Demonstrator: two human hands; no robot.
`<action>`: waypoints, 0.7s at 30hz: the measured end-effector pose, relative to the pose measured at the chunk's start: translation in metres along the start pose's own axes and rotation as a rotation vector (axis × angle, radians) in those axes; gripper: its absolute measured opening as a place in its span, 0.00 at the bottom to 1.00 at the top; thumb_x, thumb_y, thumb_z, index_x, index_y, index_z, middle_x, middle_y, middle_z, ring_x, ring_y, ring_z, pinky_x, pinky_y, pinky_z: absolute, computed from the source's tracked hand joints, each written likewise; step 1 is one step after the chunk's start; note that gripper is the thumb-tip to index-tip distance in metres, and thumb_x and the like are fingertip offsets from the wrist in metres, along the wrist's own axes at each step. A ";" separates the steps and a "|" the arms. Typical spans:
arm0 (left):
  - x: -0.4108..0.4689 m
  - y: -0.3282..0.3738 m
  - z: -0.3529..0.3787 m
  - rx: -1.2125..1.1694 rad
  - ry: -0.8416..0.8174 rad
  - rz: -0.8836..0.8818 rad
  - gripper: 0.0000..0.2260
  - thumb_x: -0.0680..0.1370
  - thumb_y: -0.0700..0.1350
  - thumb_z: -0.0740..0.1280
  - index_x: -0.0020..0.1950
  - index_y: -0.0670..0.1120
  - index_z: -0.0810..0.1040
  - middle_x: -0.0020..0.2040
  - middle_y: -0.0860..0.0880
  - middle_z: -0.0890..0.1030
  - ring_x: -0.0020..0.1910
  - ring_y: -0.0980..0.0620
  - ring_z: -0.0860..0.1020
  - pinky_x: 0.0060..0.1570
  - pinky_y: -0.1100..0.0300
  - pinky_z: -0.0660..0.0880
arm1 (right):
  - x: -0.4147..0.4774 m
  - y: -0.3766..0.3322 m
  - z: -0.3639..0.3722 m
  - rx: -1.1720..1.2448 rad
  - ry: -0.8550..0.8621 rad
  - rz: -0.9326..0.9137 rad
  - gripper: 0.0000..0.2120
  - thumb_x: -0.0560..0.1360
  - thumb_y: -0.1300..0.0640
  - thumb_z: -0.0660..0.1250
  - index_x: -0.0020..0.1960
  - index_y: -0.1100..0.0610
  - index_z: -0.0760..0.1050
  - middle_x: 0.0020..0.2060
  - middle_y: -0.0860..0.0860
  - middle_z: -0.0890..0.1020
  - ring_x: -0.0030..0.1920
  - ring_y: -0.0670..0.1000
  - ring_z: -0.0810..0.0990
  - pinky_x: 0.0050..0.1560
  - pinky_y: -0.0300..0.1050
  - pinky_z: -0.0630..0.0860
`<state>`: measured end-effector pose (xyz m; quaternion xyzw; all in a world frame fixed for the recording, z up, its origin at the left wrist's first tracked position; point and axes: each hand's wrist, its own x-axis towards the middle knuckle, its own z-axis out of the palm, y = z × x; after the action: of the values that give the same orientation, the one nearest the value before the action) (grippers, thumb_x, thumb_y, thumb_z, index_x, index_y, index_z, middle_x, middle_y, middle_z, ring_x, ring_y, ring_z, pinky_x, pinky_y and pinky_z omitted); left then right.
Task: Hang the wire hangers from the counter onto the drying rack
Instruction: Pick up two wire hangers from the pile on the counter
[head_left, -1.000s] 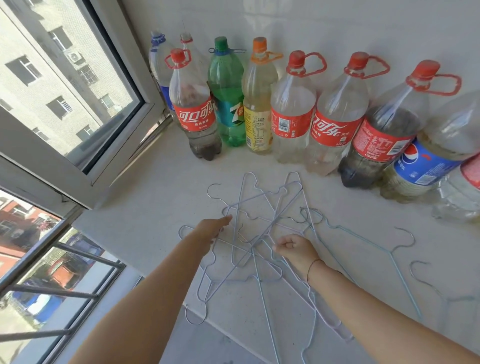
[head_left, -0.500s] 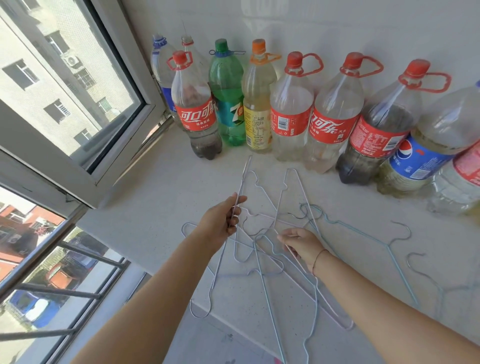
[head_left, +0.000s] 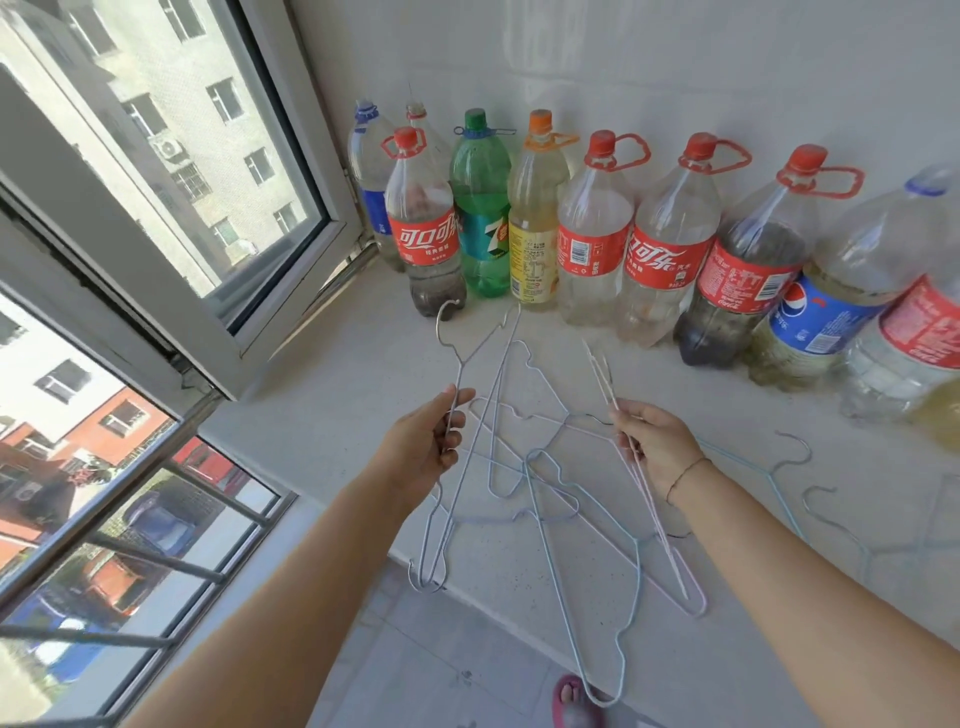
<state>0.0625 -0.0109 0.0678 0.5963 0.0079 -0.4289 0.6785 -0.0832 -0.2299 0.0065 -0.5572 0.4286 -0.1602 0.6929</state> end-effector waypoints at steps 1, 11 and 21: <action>-0.007 -0.001 0.000 -0.008 -0.004 0.003 0.11 0.79 0.51 0.61 0.52 0.47 0.80 0.31 0.54 0.71 0.24 0.60 0.66 0.23 0.69 0.60 | -0.005 -0.003 -0.002 0.006 0.007 -0.015 0.10 0.75 0.63 0.66 0.55 0.65 0.76 0.24 0.52 0.73 0.21 0.42 0.68 0.21 0.33 0.65; -0.074 -0.008 -0.013 -0.068 0.022 0.043 0.08 0.79 0.48 0.62 0.51 0.46 0.79 0.28 0.54 0.72 0.22 0.60 0.67 0.20 0.69 0.61 | -0.087 -0.029 0.008 0.010 -0.116 -0.109 0.10 0.75 0.65 0.65 0.55 0.63 0.78 0.30 0.53 0.73 0.29 0.46 0.70 0.24 0.33 0.67; -0.183 -0.006 -0.033 -0.143 0.153 0.152 0.10 0.80 0.48 0.61 0.55 0.45 0.76 0.30 0.53 0.69 0.21 0.60 0.65 0.20 0.69 0.58 | -0.180 -0.074 0.050 0.028 -0.460 -0.123 0.05 0.75 0.65 0.63 0.47 0.59 0.77 0.33 0.53 0.76 0.32 0.48 0.72 0.28 0.35 0.70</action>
<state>-0.0404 0.1210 0.1491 0.5763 0.0452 -0.3279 0.7472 -0.1303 -0.0958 0.1491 -0.5945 0.2225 -0.0770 0.7689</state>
